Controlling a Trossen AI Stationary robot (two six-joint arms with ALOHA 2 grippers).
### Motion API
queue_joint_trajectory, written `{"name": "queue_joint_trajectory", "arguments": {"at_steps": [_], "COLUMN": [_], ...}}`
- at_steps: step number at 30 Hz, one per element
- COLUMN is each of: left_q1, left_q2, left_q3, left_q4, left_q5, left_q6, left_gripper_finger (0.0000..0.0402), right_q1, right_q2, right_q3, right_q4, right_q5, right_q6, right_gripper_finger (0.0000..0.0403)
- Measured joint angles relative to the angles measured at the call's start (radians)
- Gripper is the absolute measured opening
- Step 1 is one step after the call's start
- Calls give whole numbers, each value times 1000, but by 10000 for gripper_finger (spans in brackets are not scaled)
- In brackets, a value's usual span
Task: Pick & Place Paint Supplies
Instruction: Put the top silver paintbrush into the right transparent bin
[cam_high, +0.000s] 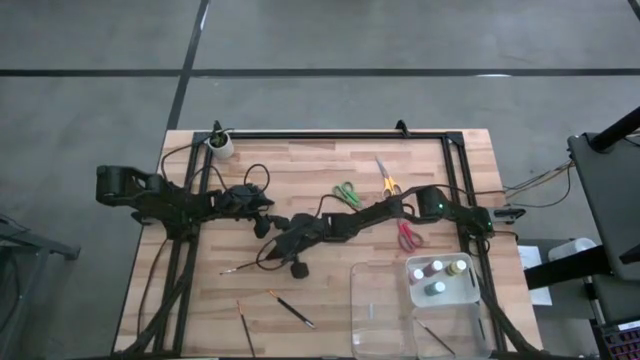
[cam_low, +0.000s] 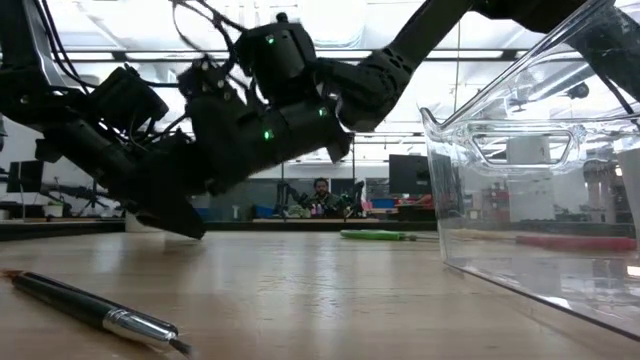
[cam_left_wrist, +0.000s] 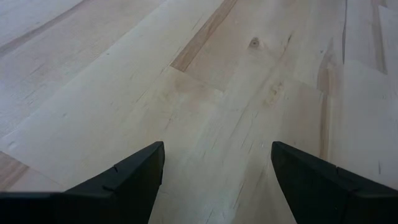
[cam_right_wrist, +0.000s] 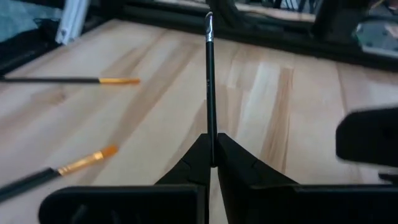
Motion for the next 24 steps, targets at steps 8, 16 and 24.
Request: {"name": "queue_joint_trajectory", "arguments": {"at_steps": [8,16,24], "left_q1": [0,0,0], "left_q2": [0,0,0], "left_q3": [0,0,0], "left_q4": [0,0,0], "left_q5": [0,0,0], "left_q6": [0,0,0], "left_gripper_finger": [303,303,303], "right_q1": [0,1,1], "right_q2": [-77,-216,-398], "right_q3": [0,-6,-68], "right_q4": [-14,-213,-380], "right_q5": [-96,-158,-153], "right_q6": [-1,-49,-71], "right_gripper_finger": [12,12,12]}}
